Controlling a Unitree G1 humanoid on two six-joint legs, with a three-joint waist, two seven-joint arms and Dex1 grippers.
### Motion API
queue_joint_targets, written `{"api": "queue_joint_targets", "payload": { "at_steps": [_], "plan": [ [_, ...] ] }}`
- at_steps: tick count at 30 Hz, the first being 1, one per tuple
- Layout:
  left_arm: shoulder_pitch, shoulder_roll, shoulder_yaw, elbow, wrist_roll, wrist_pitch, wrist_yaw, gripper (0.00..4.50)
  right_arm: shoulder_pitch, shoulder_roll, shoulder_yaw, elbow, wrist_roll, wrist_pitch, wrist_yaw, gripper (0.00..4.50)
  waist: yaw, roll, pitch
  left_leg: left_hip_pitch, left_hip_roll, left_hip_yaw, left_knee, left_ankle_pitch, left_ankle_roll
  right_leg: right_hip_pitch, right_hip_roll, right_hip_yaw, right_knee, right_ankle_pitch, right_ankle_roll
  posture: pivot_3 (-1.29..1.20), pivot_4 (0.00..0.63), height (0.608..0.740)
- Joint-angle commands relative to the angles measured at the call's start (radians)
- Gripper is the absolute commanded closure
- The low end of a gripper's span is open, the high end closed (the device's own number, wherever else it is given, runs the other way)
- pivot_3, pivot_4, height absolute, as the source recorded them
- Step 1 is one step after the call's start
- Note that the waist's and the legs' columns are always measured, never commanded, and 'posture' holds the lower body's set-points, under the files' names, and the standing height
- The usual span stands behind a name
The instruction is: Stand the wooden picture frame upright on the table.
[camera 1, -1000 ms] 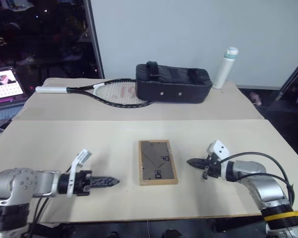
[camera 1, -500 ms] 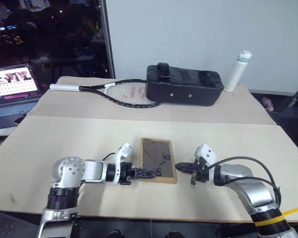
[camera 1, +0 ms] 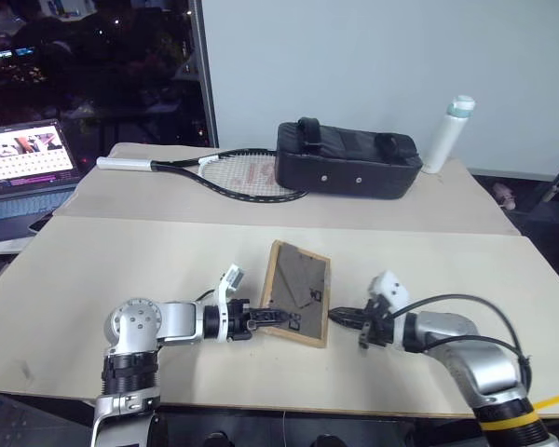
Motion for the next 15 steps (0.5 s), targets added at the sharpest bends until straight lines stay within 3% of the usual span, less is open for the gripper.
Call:
{"api": "queue_joint_targets", "payload": {
  "at_steps": [1, 6, 11, 15],
  "plan": [
    [-0.083, 0.114, 0.045, 0.003, -0.029, -0.045, -0.121, 3.33, -0.055, -0.095, -0.182, 0.016, 0.154, 0.098, 0.057, 4.5, -0.001, 0.0, 0.001, 0.0, 0.0, 0.0, 0.0, 0.0, 0.0, 0.0, 0.0, 0.0, 0.0, 0.0, 0.0, 0.0, 0.15, 0.696],
    [-0.119, 0.248, -0.105, -0.003, 0.053, -0.144, -0.267, 3.33, -0.315, -0.042, -0.24, 0.11, 0.303, 0.264, -0.045, 4.5, -0.018, 0.001, 0.002, -0.001, -0.001, -0.001, 0.0, 0.0, 0.0, -0.001, 0.0, 0.0, -0.001, 0.001, 0.0, 0.0, 0.15, 0.696],
    [-0.148, 0.262, -0.189, 0.004, 0.113, -0.221, -0.331, 3.33, -0.406, 0.047, -0.132, 0.076, 0.312, 0.295, -0.071, 3.11, -0.02, 0.001, 0.002, -0.005, -0.001, -0.004, -0.002, 0.0, 0.0, -0.003, 0.0, -0.004, -0.001, 0.0, -0.001, 0.0, 0.15, 0.696],
    [-0.172, 0.256, -0.21, 0.002, 0.125, -0.232, -0.36, 3.33, -0.471, 0.097, -0.06, 0.12, 0.274, 0.288, -0.072, 1.71, -0.017, 0.003, 0.004, -0.012, -0.001, -0.004, -0.002, 0.0, 0.0, -0.008, -0.001, -0.005, -0.001, 0.003, -0.006, 0.0, 0.15, 0.696]
  ]
}}
